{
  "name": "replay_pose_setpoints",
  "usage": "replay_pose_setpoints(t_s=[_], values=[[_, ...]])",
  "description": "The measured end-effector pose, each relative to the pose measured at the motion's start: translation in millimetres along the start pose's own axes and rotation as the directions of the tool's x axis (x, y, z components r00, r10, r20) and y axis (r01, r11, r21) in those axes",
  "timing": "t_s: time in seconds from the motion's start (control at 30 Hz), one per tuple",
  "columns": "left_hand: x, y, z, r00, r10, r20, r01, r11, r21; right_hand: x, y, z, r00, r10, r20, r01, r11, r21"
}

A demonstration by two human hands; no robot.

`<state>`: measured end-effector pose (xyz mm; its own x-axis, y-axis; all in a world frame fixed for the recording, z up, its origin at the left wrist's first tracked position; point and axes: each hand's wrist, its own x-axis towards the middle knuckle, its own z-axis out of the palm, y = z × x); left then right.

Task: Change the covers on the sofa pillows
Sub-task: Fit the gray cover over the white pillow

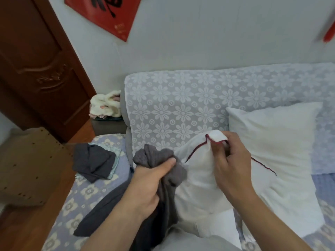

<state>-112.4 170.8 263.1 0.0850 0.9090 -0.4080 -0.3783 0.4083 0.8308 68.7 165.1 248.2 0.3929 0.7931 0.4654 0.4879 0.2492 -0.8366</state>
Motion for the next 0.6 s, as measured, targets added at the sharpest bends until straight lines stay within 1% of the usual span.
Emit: replay_pose_setpoints(t_s=[0.03, 0.13, 0.2, 0.23, 0.27, 0.37, 0.4, 0.5, 0.6], values=[[-1, 3, 2, 0.998, -0.044, 0.038, 0.049, 0.992, -0.114, -1, -6, -1, 0.998, -0.036, 0.043, 0.036, 0.999, -0.008], [-11, 7, 7, 0.976, -0.167, 0.141, 0.198, 0.949, -0.246, -4, -15, -3, 0.968, -0.203, 0.145, 0.218, 0.971, -0.095], [-18, 5, 8, 0.955, -0.21, 0.208, 0.27, 0.906, -0.327, 0, -12, -5, 0.923, -0.318, 0.219, 0.351, 0.927, -0.13], [-19, 4, 9, 0.948, -0.209, 0.239, 0.286, 0.888, -0.359, 5, -8, -5, 0.901, -0.353, 0.251, 0.395, 0.908, -0.141], [-19, 3, 9, 0.943, -0.197, 0.268, 0.292, 0.878, -0.379, 10, -3, -6, 0.894, -0.36, 0.265, 0.405, 0.904, -0.139], [-11, 7, 10, 0.906, -0.177, 0.383, 0.323, 0.875, -0.361, 28, 6, -9, 0.906, -0.342, 0.249, 0.372, 0.924, -0.086], [-6, 8, 9, 0.904, -0.174, 0.392, 0.317, 0.885, -0.34, 33, 8, -10, 0.905, -0.341, 0.255, 0.37, 0.926, -0.073], [7, 10, 10, 0.894, -0.167, 0.416, 0.282, 0.931, -0.231, 47, 9, -13, 0.883, -0.374, 0.283, 0.402, 0.915, -0.046], [16, 4, 9, 0.877, -0.096, 0.472, 0.199, 0.964, -0.174, 50, 10, -15, 0.869, -0.38, 0.316, 0.412, 0.911, -0.038]])
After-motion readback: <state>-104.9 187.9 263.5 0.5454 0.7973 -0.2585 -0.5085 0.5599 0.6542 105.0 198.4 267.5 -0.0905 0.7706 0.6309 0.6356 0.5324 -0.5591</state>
